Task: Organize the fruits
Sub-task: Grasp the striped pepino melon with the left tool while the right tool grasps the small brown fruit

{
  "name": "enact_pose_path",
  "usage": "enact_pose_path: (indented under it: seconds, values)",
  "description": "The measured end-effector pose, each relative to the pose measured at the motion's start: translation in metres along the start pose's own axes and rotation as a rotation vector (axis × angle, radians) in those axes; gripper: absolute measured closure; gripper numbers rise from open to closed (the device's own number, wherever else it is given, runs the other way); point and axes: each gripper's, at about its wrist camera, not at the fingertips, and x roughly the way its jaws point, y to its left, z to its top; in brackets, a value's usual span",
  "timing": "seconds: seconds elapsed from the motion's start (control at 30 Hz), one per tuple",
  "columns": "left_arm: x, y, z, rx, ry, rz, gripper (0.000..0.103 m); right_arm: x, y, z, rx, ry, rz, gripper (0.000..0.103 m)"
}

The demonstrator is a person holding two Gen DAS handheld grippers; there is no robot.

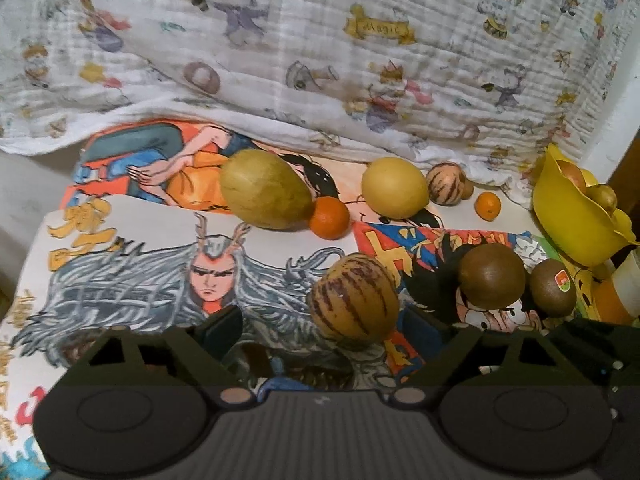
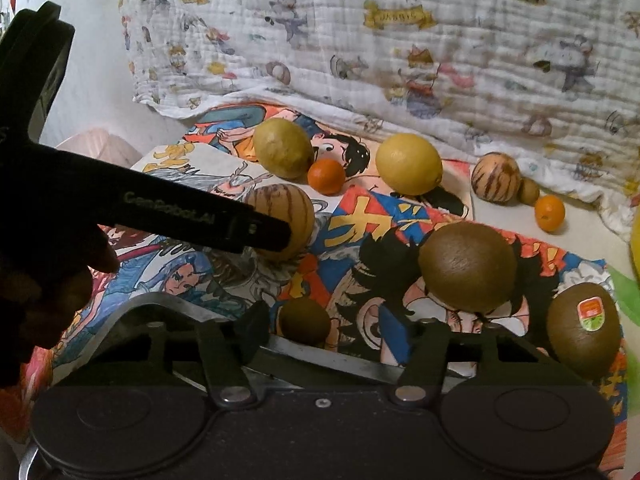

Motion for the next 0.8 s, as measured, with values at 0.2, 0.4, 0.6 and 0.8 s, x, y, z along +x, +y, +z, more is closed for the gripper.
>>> enact_pose_path:
  seconds: [0.2, 0.4, 0.6, 0.8]
  values:
    - [0.009, 0.0, -0.001, 0.008, 0.003, -0.034, 0.022, 0.008, 0.003, 0.001, 0.001, 0.022, 0.01, 0.059]
    - [0.012, 0.0, 0.001, 0.002, 0.003, -0.081, 0.037, 0.013, 0.006, 0.001, 0.0, 0.035, 0.028, 0.072]
    - [0.013, -0.002, 0.001, -0.006, 0.002, -0.102, 0.047, 0.013, 0.006, 0.0, 0.005, 0.025, 0.026, 0.072]
    - [0.0, -0.001, -0.002, -0.017, -0.019, -0.093, 0.047, 0.0, 0.007, -0.003, 0.013, -0.021, 0.025, 0.072]
